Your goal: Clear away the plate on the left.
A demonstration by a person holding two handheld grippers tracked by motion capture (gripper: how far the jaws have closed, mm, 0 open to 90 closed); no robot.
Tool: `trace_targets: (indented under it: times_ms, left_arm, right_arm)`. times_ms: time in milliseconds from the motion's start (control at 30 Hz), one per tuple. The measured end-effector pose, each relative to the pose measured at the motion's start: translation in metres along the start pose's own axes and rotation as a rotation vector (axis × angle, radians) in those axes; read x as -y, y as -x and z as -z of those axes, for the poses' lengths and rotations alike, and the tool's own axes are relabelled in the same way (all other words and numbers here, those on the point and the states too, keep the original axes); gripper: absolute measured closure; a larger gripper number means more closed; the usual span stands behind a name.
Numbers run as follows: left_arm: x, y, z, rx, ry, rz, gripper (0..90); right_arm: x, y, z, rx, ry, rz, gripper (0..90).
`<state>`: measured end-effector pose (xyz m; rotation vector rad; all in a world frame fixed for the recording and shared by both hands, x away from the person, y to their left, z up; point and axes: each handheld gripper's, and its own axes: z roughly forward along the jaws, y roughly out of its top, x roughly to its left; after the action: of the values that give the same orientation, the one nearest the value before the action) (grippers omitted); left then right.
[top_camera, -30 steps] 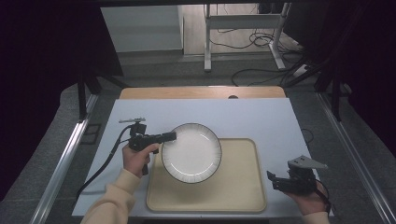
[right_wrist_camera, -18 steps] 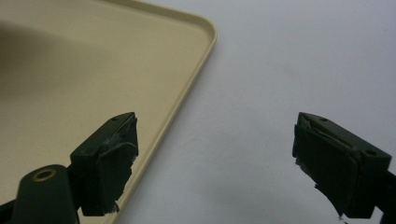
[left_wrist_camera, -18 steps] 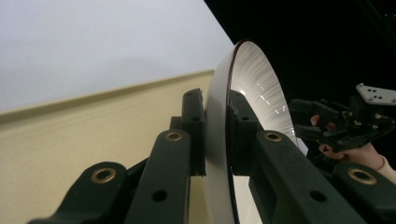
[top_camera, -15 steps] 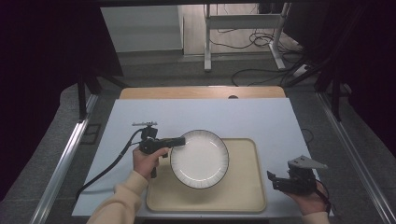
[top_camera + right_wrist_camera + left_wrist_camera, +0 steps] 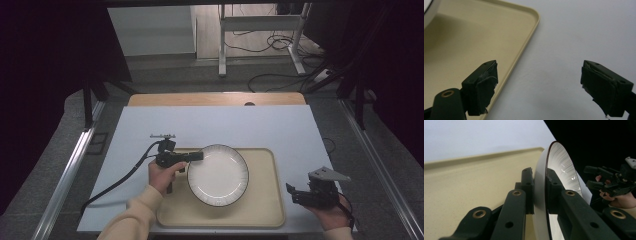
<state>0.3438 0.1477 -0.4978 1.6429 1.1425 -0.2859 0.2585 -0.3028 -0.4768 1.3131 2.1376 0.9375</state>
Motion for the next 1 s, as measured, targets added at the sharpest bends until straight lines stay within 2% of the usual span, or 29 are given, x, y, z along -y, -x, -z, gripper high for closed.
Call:
trace_targets:
  times_ms: [400,500,633,733,1000]
  left_arm:
    - [0.005,-0.008,-0.014,-0.033,-0.040,0.008,80.5]
    - [0.007,-0.011,-0.017,-0.056,-0.063,0.001,80.5]
    - [0.007,-0.012,-0.018,-0.059,-0.062,-0.009,80.7]
    - [0.008,-0.013,-0.019,-0.083,-0.072,-0.018,81.8]
    - [0.011,-0.018,-0.024,-0.170,-0.124,-0.073,83.5]
  right_arm:
    - [0.000,0.000,0.000,0.000,-0.001,0.004,15.0]
    - [0.000,0.000,0.000,0.000,-0.003,0.004,14.9]
    - [0.000,0.000,0.000,0.000,-0.003,0.005,14.9]
    - [0.000,0.000,0.000,-0.001,-0.003,0.005,14.9]
    - [0.001,0.000,0.000,-0.002,-0.004,0.007,14.9]
